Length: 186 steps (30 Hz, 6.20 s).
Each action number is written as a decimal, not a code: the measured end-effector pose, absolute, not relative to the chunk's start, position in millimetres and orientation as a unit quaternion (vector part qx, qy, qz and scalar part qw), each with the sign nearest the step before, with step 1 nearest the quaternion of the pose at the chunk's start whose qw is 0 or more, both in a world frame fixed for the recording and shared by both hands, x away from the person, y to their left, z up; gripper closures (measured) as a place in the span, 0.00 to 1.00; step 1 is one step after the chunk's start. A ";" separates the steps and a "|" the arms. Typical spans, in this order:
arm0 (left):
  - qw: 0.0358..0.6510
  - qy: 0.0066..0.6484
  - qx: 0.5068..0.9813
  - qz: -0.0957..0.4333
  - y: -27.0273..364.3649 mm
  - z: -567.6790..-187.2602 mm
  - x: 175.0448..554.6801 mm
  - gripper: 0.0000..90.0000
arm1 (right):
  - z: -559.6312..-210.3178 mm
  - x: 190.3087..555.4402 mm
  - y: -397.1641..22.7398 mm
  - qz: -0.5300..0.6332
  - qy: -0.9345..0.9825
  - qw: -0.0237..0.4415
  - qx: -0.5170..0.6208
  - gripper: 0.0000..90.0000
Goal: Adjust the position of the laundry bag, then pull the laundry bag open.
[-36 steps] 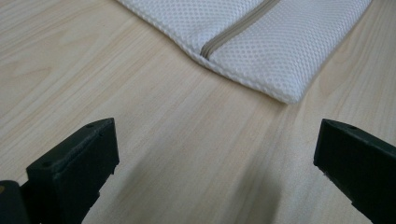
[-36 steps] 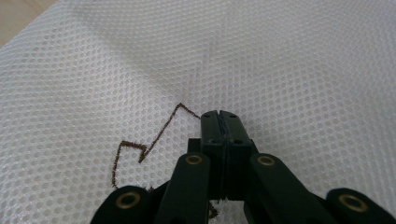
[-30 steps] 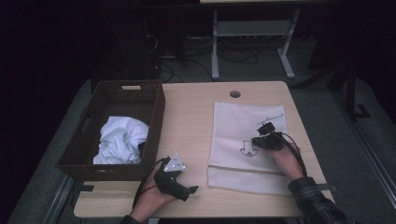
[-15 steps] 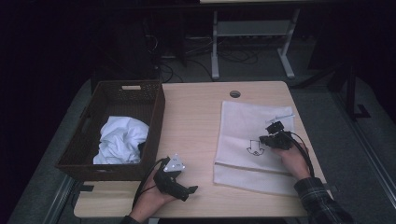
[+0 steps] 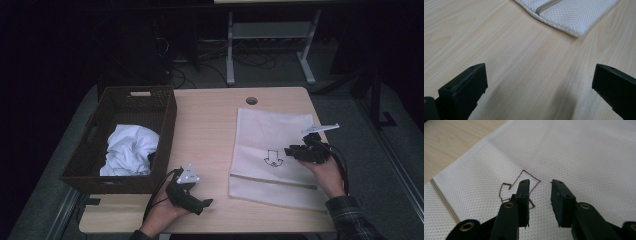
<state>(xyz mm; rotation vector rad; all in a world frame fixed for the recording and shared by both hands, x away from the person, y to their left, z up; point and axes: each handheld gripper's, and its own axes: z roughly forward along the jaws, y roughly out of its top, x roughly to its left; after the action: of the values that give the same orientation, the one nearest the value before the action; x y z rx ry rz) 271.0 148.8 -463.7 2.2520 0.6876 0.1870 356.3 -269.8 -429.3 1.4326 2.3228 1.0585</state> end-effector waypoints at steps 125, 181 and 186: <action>0.430 0.236 0.871 0.024 113.4 -460.5 276.3 0.12 | -452.5 255.0 -316.2 0.399 0.812 0.051 0.422 0.90; 0.496 0.140 0.855 -0.055 -3.2 -444.9 289.4 0.47 | -435.8 246.5 -270.5 0.450 0.815 0.064 0.360 0.90; 0.496 0.142 0.855 -0.057 -7.8 -446.5 288.4 0.54 | -434.3 245.0 -270.1 0.455 0.813 0.064 0.358 0.90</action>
<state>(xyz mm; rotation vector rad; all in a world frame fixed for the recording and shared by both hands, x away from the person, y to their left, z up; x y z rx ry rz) 288.4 -7.8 -446.5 2.0713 0.3435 -0.1392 245.0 -270.1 -434.3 1.0819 2.4547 1.3738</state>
